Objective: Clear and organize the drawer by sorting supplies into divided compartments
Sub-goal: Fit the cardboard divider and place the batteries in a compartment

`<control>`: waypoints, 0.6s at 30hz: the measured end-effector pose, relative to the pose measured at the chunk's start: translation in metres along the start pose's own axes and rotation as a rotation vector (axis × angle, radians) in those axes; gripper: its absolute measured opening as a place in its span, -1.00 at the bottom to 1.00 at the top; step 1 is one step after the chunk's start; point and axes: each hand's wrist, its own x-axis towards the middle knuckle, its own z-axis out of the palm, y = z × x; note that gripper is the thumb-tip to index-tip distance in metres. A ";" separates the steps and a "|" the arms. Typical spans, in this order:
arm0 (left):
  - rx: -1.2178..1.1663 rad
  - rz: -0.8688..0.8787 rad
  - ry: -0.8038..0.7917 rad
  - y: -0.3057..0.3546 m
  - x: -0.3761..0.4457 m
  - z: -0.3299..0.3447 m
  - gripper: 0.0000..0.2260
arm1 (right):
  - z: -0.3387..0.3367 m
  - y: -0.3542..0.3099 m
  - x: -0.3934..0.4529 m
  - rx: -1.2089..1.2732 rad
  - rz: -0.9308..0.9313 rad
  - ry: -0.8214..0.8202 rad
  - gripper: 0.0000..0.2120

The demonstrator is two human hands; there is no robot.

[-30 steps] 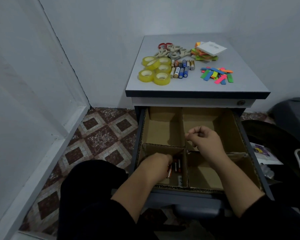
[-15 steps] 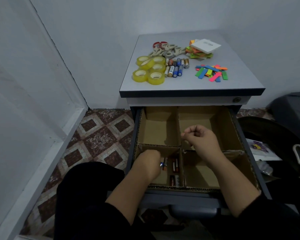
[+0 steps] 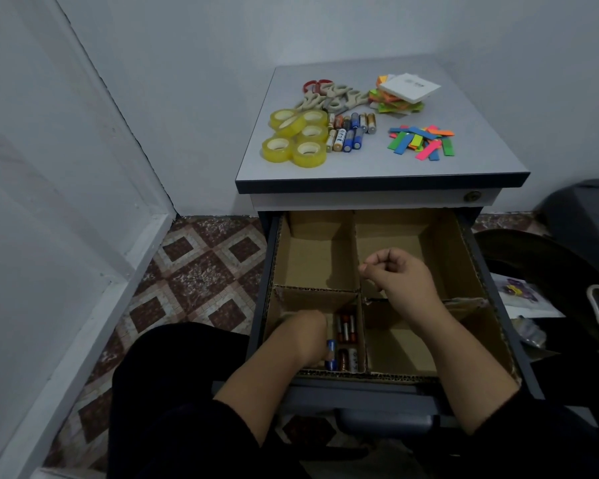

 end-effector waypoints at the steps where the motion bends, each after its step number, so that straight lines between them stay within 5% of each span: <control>1: 0.008 -0.007 0.007 0.000 0.002 -0.001 -0.72 | 0.000 0.000 0.000 -0.003 0.002 0.002 -0.95; 11: -0.125 -0.045 -0.051 0.004 0.004 -0.002 -0.78 | 0.001 0.002 0.000 -0.001 -0.012 -0.007 -0.95; 18: 0.038 0.000 0.009 0.009 0.007 -0.007 -0.73 | 0.002 0.002 0.000 -0.004 -0.014 -0.005 -0.94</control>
